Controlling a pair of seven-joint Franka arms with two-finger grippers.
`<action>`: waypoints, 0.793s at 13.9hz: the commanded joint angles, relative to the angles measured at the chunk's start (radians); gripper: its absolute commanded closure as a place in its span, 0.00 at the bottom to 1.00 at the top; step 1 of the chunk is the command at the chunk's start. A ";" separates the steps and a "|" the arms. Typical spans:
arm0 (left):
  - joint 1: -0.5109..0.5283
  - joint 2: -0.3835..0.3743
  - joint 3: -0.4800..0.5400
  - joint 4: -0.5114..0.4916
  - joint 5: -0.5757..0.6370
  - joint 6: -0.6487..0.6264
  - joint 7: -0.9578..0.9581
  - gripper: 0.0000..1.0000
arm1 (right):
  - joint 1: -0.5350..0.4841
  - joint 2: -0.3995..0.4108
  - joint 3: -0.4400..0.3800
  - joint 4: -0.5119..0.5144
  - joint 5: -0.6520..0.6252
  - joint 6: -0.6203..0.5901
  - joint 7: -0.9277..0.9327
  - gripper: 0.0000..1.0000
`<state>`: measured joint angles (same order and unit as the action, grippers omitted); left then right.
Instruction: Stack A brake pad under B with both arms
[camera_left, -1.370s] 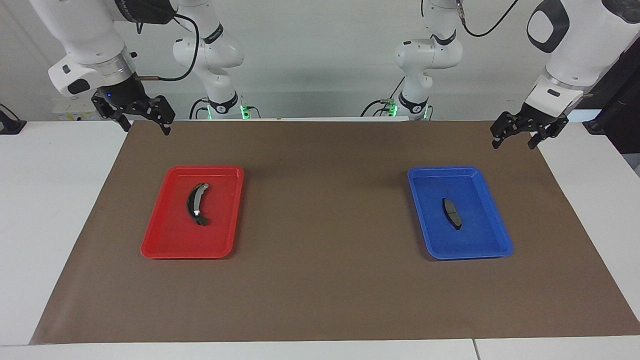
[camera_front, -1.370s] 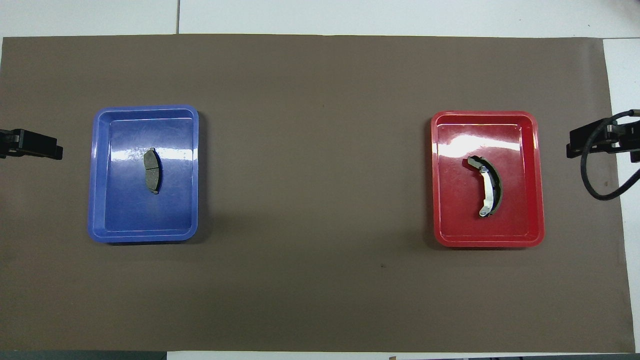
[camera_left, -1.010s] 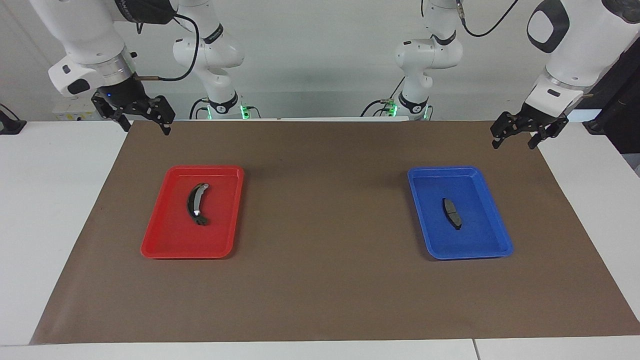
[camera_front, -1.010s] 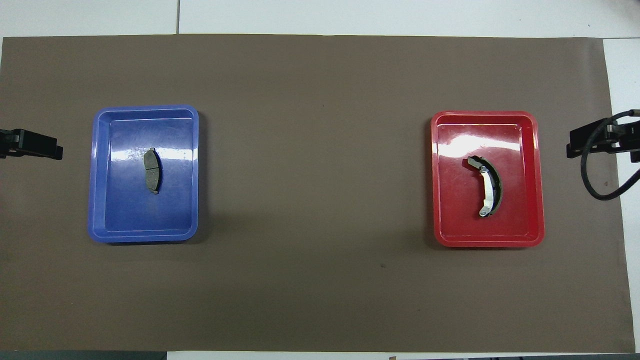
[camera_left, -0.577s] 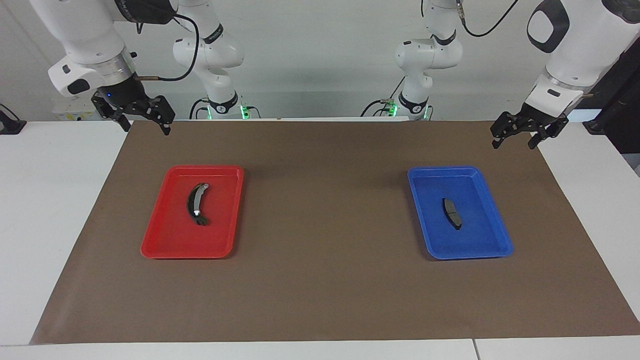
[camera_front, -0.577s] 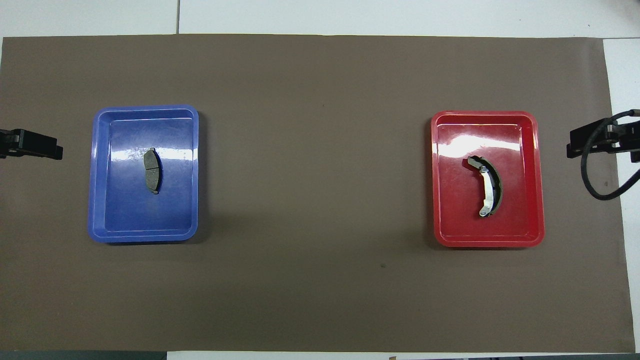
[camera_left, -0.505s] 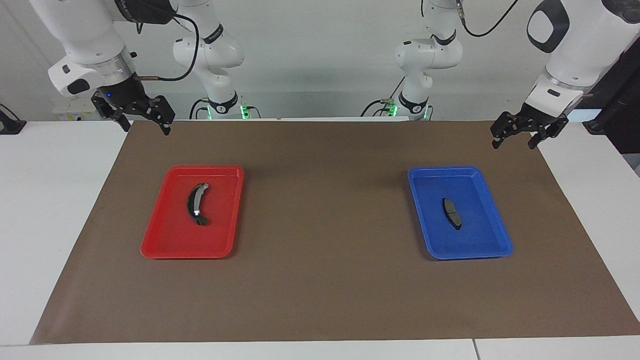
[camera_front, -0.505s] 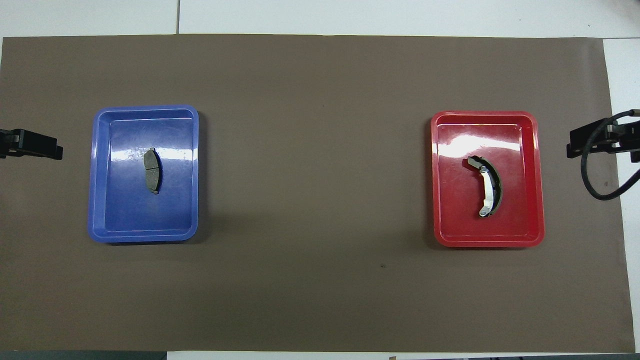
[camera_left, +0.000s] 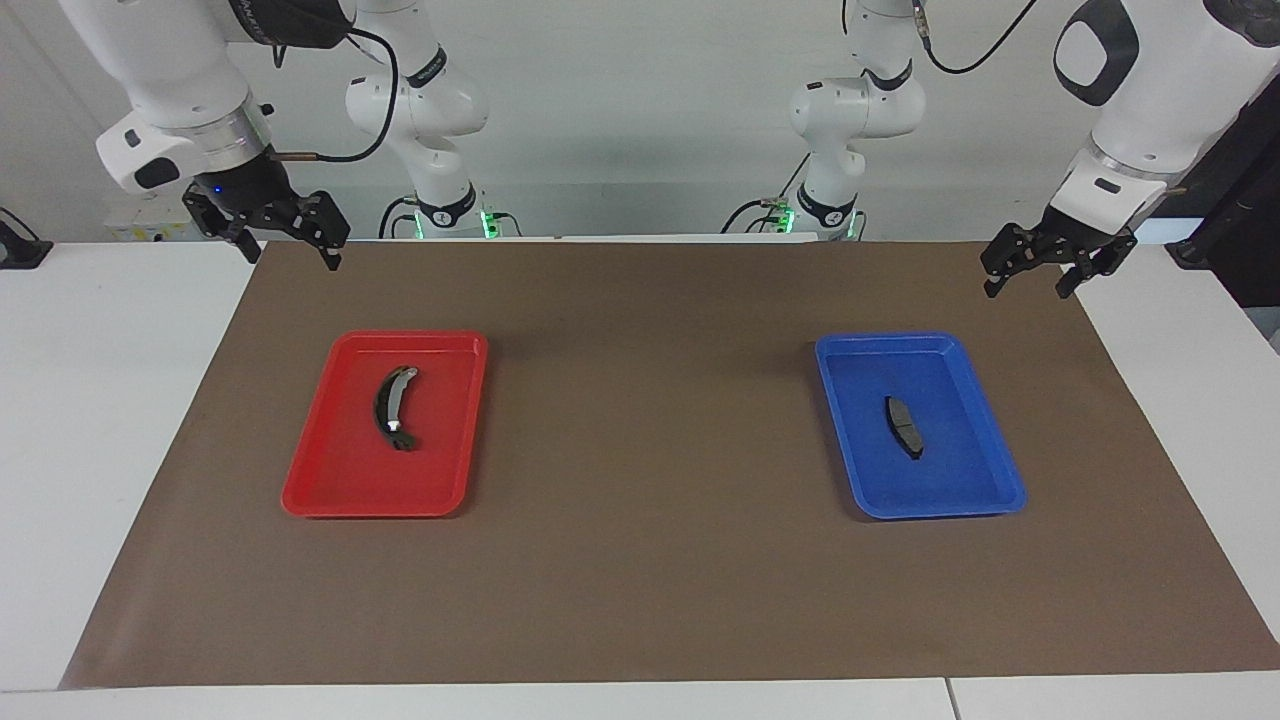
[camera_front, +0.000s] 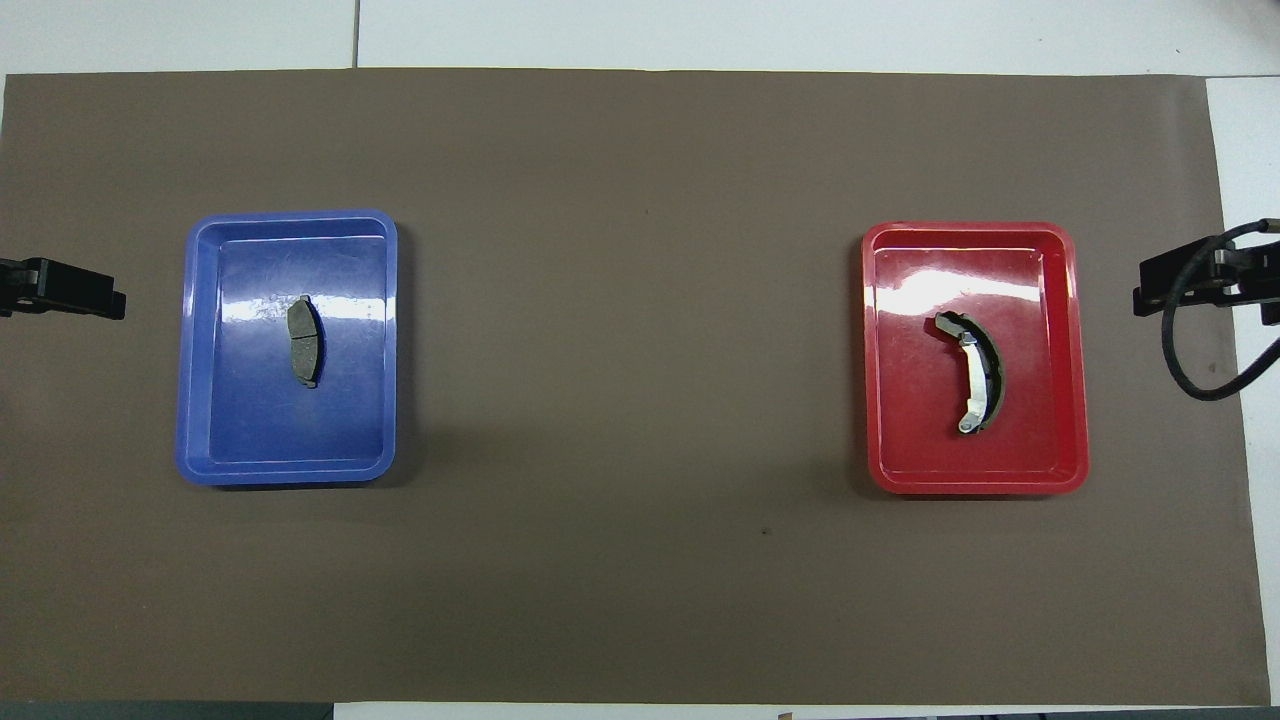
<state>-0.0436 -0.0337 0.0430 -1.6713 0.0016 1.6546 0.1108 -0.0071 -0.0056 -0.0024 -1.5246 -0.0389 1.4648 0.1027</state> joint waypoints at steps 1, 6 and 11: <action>0.004 -0.015 0.000 -0.021 0.009 0.005 0.006 0.01 | -0.013 -0.004 0.005 0.006 0.005 -0.011 -0.025 0.00; 0.004 -0.015 0.002 -0.019 0.009 -0.001 0.009 0.01 | -0.014 -0.004 0.005 0.006 0.005 -0.011 -0.025 0.00; -0.041 -0.025 -0.003 -0.080 0.004 0.098 -0.011 0.01 | -0.014 -0.004 0.005 0.006 0.005 -0.011 -0.025 0.00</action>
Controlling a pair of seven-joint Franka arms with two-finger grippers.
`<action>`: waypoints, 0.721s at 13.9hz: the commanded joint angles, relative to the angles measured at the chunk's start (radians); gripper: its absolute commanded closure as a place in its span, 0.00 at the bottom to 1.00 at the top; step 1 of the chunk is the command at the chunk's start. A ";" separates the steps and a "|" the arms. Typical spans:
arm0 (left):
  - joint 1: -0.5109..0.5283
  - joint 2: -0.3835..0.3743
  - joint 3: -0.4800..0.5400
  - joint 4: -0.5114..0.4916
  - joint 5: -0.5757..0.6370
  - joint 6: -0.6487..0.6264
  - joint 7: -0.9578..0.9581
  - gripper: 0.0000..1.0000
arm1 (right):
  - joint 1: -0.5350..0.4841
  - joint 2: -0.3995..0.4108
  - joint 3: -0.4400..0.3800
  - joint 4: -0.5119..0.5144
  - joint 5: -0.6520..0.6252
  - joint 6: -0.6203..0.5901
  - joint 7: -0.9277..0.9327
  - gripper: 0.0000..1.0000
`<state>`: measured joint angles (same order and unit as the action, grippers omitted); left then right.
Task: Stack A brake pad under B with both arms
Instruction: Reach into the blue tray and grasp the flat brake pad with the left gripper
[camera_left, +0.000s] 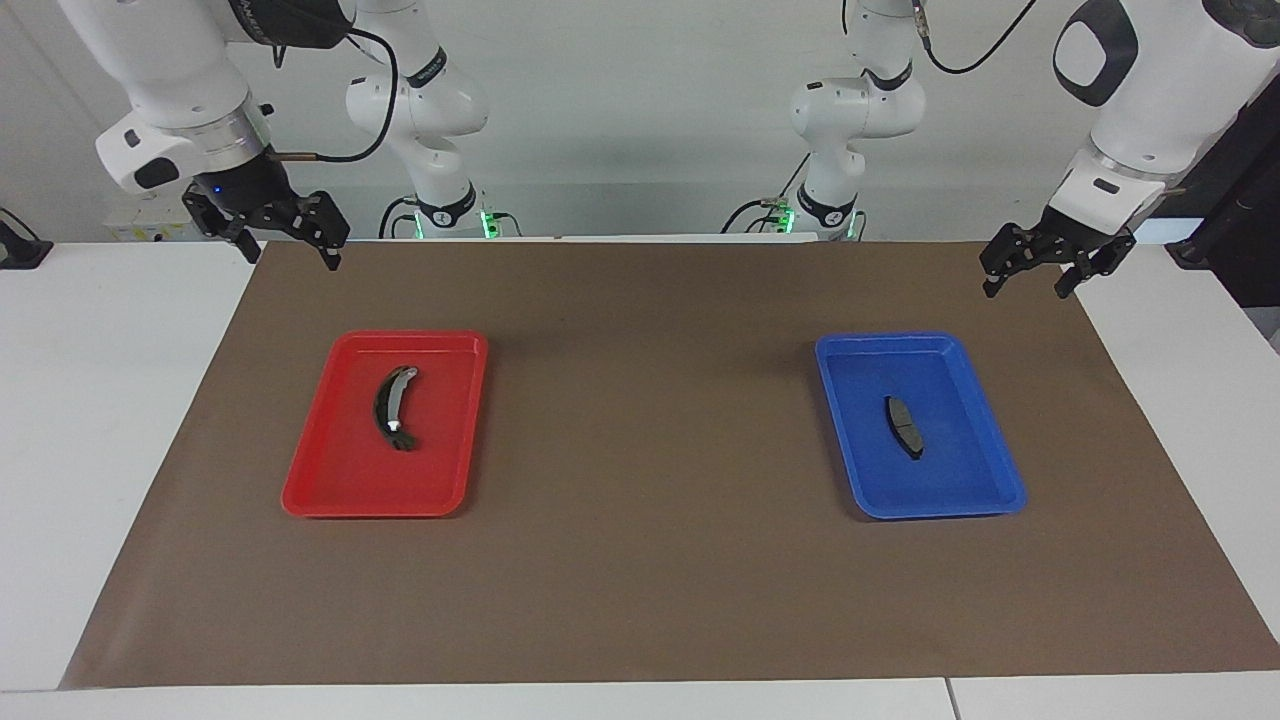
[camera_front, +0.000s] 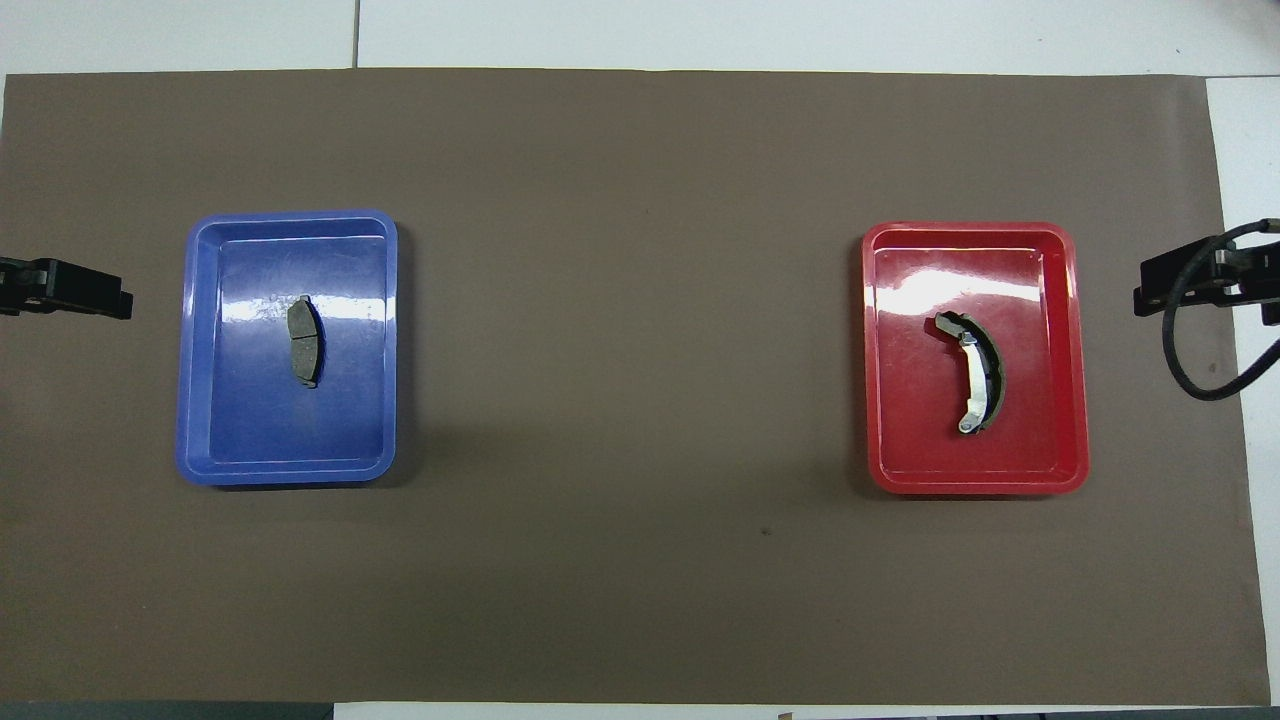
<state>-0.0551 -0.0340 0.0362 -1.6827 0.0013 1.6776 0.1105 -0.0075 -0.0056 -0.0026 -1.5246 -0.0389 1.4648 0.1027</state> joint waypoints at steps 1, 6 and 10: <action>-0.028 -0.020 0.004 -0.092 0.005 0.103 -0.012 0.01 | -0.014 -0.004 0.006 0.006 0.005 -0.011 -0.025 0.00; -0.040 0.083 0.001 -0.187 0.005 0.318 -0.014 0.01 | -0.014 -0.004 0.006 0.006 0.005 -0.011 -0.025 0.00; -0.049 0.152 0.002 -0.302 0.005 0.471 -0.080 0.01 | -0.014 -0.004 0.006 0.006 0.005 -0.011 -0.025 0.00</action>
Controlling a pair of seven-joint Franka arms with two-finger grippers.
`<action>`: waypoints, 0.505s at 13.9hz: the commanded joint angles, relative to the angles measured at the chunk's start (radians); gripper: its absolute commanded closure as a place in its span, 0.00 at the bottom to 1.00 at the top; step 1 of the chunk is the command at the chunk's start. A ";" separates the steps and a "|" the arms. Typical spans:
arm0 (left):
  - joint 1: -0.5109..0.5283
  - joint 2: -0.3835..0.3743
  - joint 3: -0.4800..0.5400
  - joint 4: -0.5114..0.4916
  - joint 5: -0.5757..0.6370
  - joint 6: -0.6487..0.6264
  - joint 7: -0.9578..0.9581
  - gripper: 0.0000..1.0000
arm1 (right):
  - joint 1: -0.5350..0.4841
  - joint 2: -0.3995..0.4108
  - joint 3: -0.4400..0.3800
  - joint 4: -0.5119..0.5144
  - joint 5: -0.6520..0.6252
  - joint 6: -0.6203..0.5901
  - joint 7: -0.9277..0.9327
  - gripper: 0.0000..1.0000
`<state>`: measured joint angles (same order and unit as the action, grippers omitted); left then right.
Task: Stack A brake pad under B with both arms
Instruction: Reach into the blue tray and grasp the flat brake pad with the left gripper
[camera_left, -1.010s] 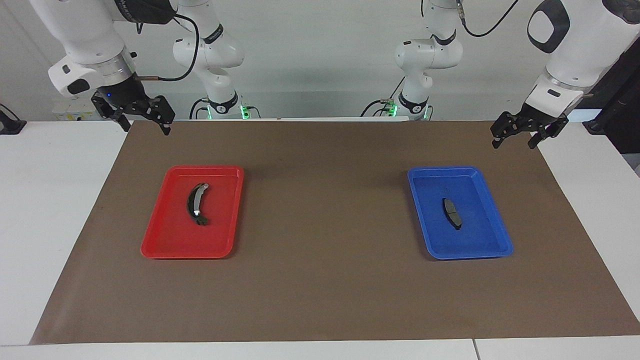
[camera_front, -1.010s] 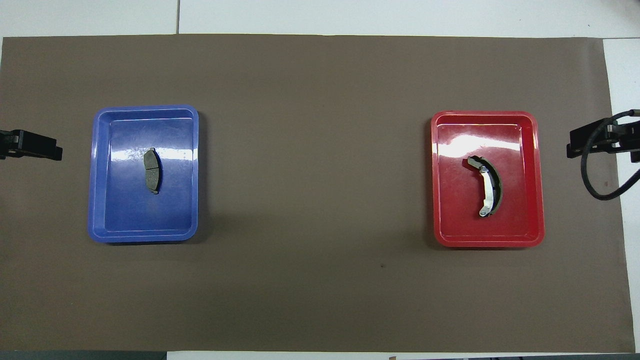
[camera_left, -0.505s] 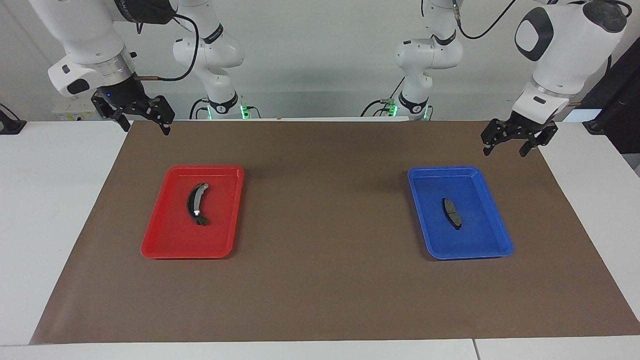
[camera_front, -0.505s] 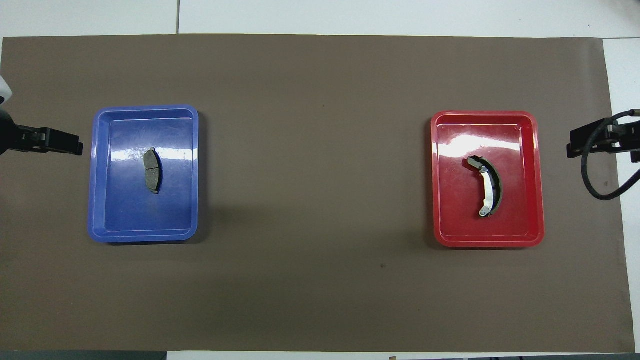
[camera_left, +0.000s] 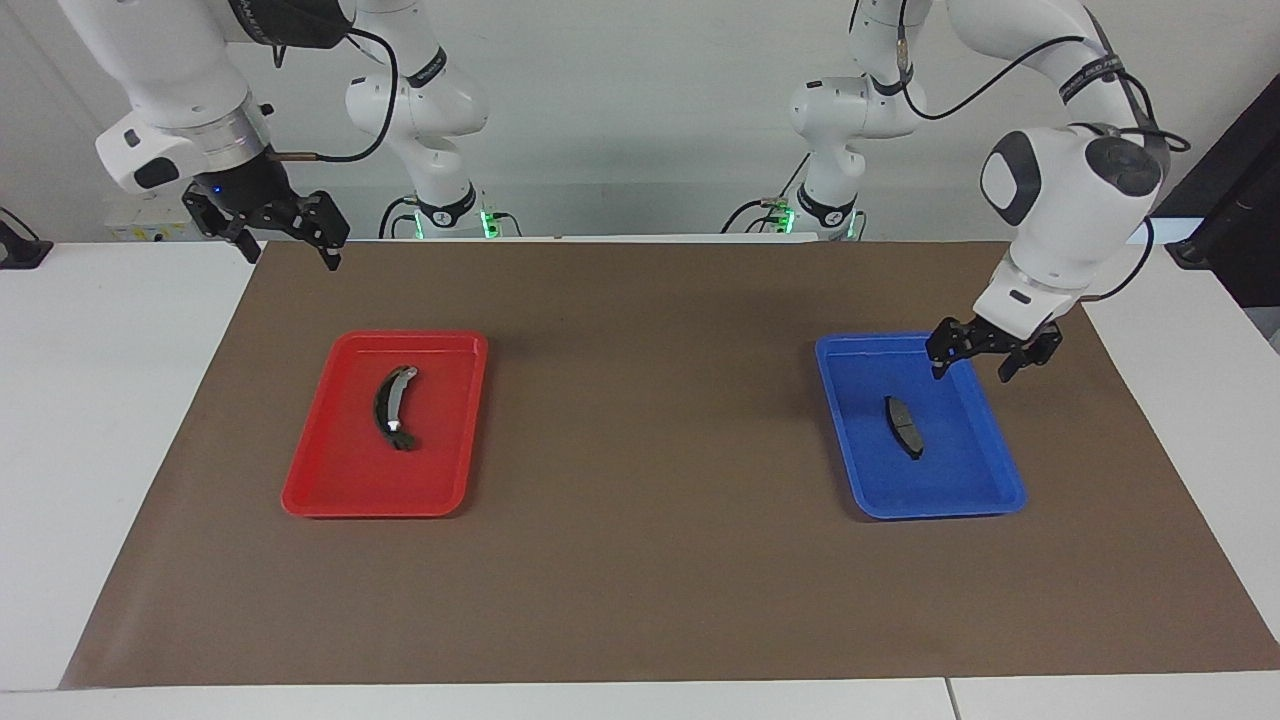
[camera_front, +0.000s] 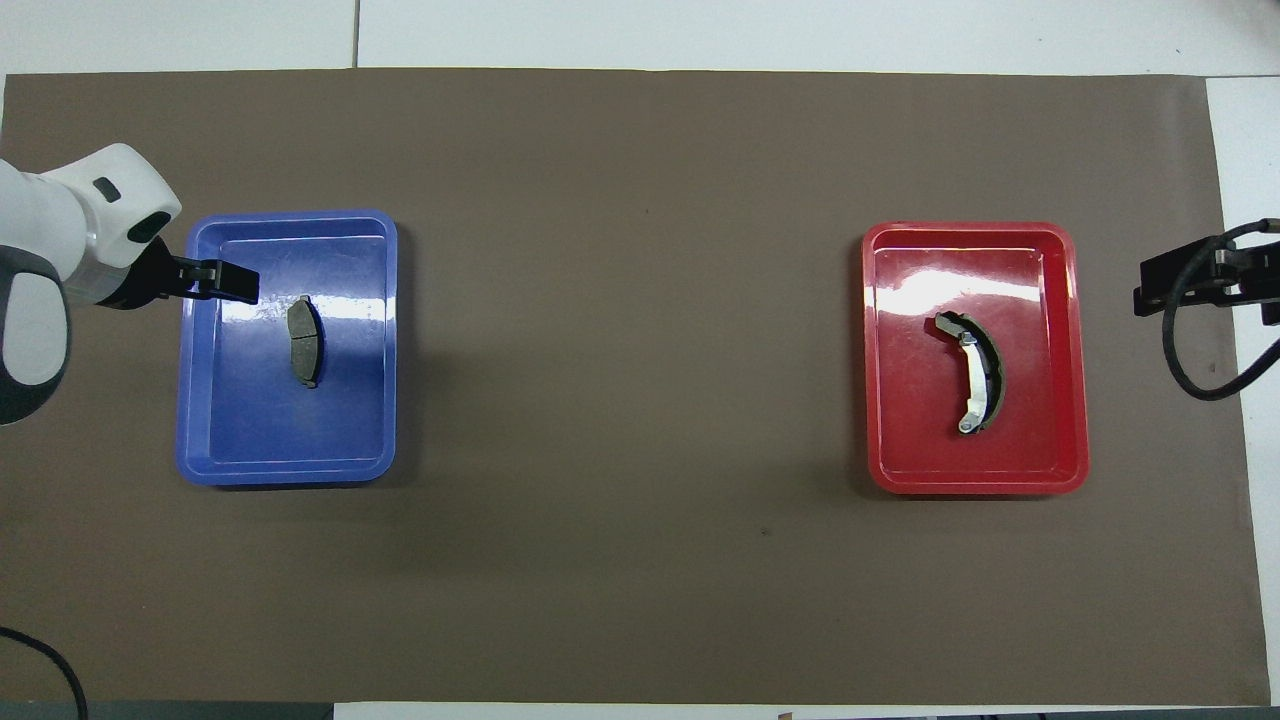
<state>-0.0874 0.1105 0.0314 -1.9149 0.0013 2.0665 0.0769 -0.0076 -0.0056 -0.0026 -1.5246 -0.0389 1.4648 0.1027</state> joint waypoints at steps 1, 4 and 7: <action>-0.023 0.011 0.007 -0.114 0.005 0.137 -0.049 0.01 | -0.015 -0.004 0.006 0.006 0.005 -0.011 -0.025 0.00; -0.031 0.012 0.007 -0.205 0.005 0.245 -0.051 0.02 | -0.015 -0.004 0.006 0.006 0.005 -0.012 -0.025 0.00; -0.031 0.047 0.007 -0.222 0.005 0.296 -0.054 0.02 | -0.015 -0.004 0.006 0.004 0.005 -0.012 -0.026 0.00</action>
<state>-0.1058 0.1534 0.0300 -2.1037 0.0013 2.3071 0.0406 -0.0081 -0.0056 -0.0029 -1.5246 -0.0389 1.4647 0.1027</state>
